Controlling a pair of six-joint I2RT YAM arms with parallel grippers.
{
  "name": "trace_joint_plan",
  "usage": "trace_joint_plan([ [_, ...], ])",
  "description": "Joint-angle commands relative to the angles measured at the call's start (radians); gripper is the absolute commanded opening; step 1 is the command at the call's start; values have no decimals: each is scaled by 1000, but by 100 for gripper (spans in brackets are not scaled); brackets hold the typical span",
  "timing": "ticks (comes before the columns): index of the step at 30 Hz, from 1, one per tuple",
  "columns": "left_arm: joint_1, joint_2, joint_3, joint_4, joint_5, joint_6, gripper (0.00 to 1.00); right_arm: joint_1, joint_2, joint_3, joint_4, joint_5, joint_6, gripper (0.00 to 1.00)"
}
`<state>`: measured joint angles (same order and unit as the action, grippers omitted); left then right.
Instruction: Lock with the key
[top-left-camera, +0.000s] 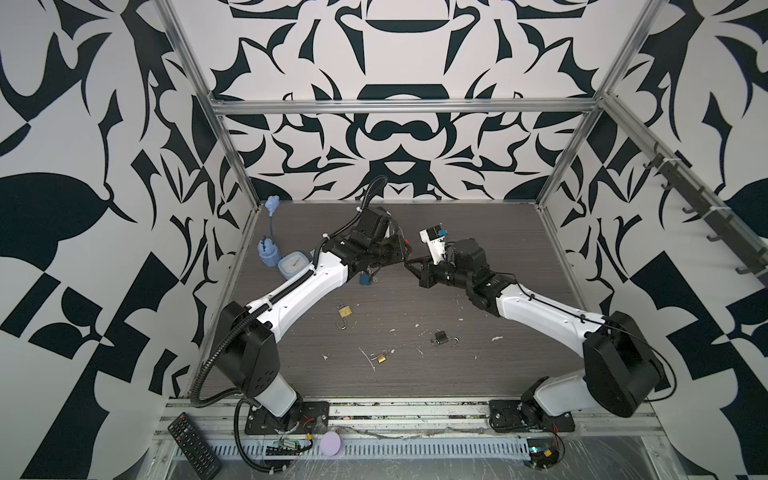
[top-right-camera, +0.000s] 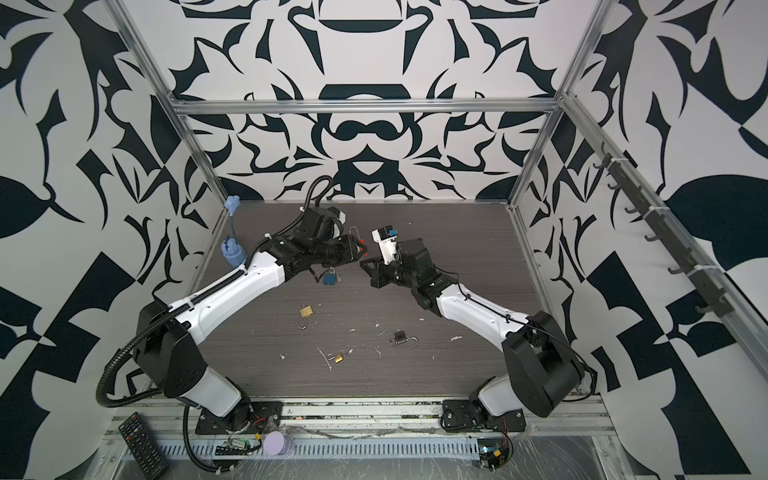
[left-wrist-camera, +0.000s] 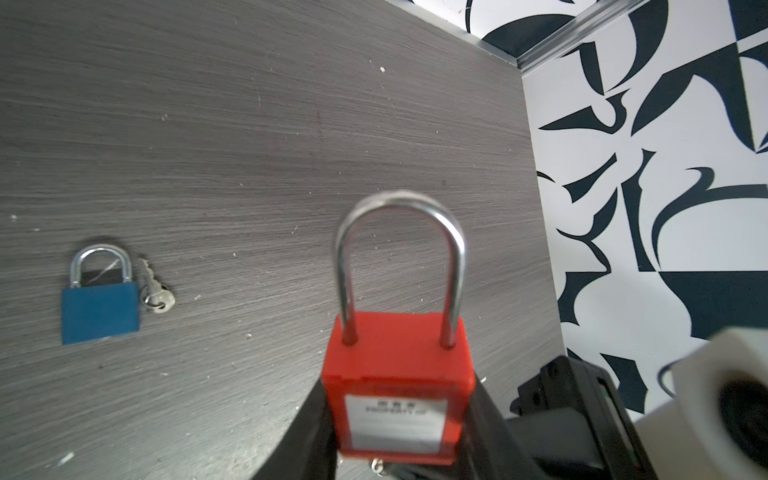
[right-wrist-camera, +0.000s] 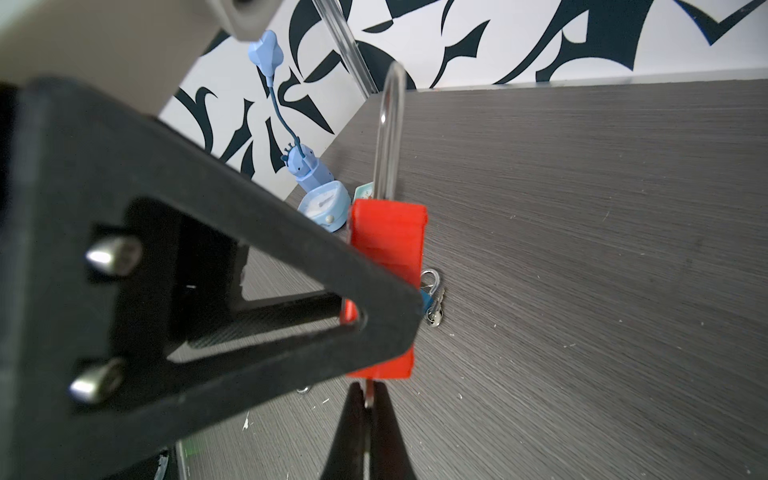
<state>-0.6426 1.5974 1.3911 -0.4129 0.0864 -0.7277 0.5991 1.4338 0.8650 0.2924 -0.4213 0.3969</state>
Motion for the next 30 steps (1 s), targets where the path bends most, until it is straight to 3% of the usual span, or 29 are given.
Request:
trace_joint_plan([
  [1, 151, -18, 17, 118, -290, -25, 0, 38, -76, -76, -124, -175, -31, 0],
  [7, 164, -43, 1, 114, -304, -44, 0, 38, -86, -86, -128, -173, -33, 0],
  [20, 163, -50, -61, 193, -227, -147, 0, 56, -31, -77, -35, -176, 23, 0],
  [25, 163, -66, -54, 181, -249, -84, 0, 55, -69, -83, -81, -131, 4, 0],
  [30, 152, -76, -33, 165, -254, 68, 0, 11, -138, -88, -150, -79, 33, 0],
])
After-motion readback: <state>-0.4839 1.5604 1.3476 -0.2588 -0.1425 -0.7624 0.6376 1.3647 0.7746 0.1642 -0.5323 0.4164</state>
